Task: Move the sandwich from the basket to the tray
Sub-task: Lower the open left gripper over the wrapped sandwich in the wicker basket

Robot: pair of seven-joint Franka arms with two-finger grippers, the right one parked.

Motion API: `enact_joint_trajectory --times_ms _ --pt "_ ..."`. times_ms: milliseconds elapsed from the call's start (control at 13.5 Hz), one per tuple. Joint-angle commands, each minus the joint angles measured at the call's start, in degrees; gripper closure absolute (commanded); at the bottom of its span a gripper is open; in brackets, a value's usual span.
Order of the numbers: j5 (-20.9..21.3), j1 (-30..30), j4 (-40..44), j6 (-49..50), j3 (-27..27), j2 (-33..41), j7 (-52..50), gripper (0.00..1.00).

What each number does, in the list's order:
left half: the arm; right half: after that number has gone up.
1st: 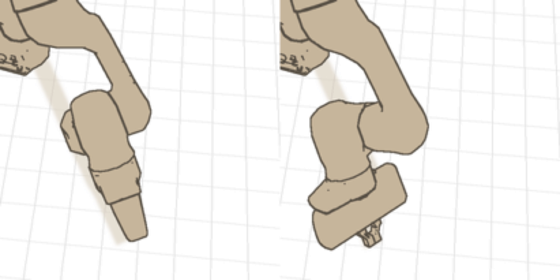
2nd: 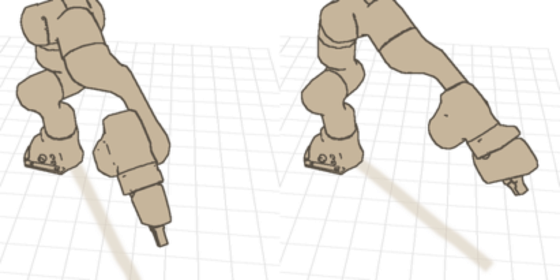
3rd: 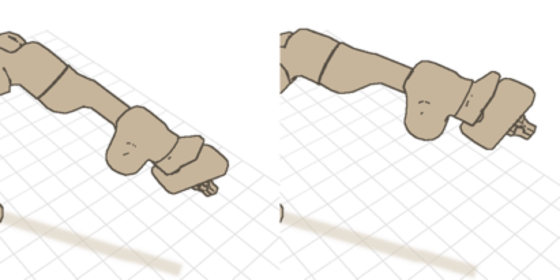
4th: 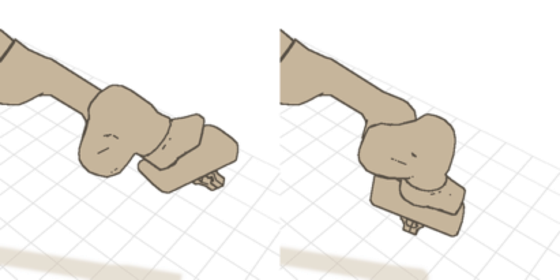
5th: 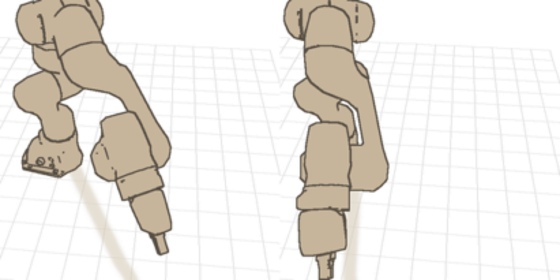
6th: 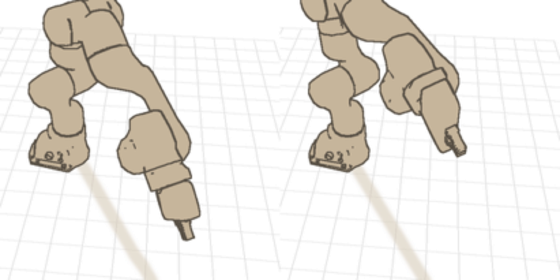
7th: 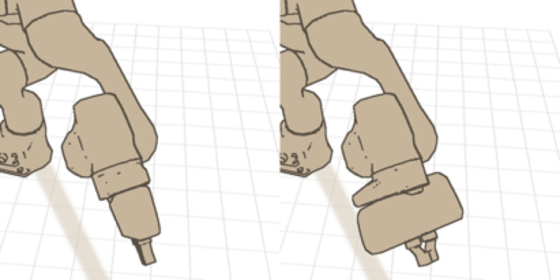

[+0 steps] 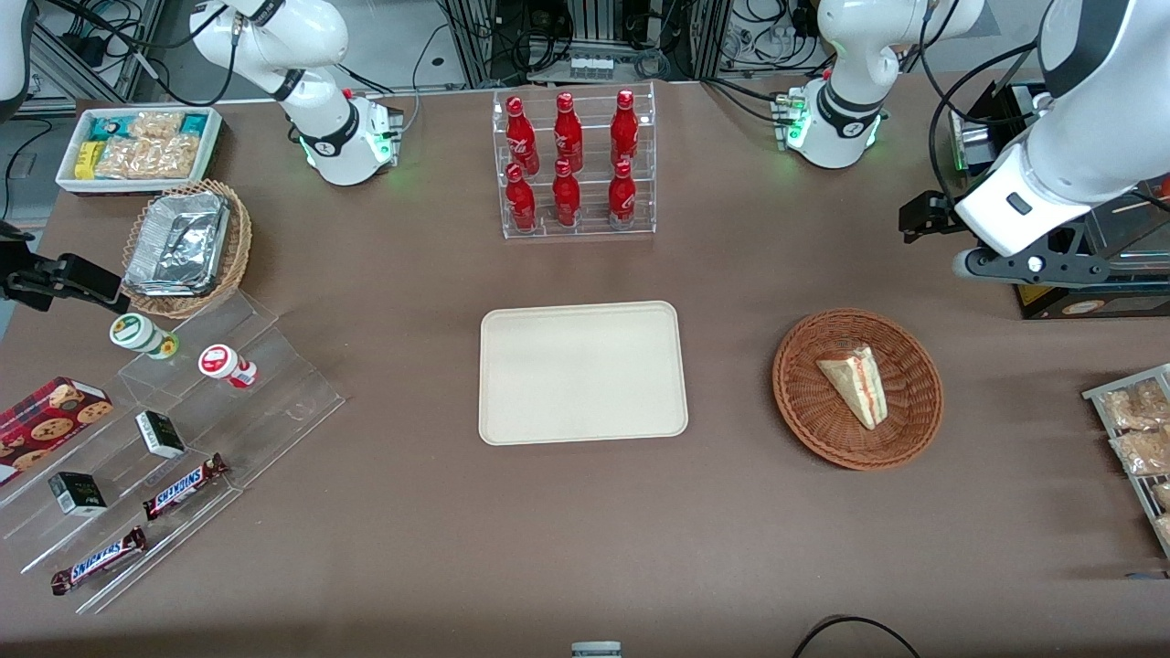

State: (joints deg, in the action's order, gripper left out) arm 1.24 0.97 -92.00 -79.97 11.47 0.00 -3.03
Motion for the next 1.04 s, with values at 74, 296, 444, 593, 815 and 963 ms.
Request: enact_joint_trajectory --times_ms 74,296,444,593,815,963 --pt "-1.1 0.3 1.7 2.4 -0.2 -0.4 1.5 0.0" --pt "-1.0 2.1 0.4 1.6 -0.1 -2.7 0.8 0.0" --pt "-0.9 3.3 -4.4 -2.9 -0.1 -2.7 0.9 0.0" --pt "-0.9 3.9 -9.5 -9.3 -0.1 -3.0 0.9 0.0" --pt "-0.8 4.0 -16.6 -19.6 -0.1 -3.5 0.8 0.0" --pt "-0.7 4.0 -21.3 -26.8 -0.1 -3.8 0.4 0.0"
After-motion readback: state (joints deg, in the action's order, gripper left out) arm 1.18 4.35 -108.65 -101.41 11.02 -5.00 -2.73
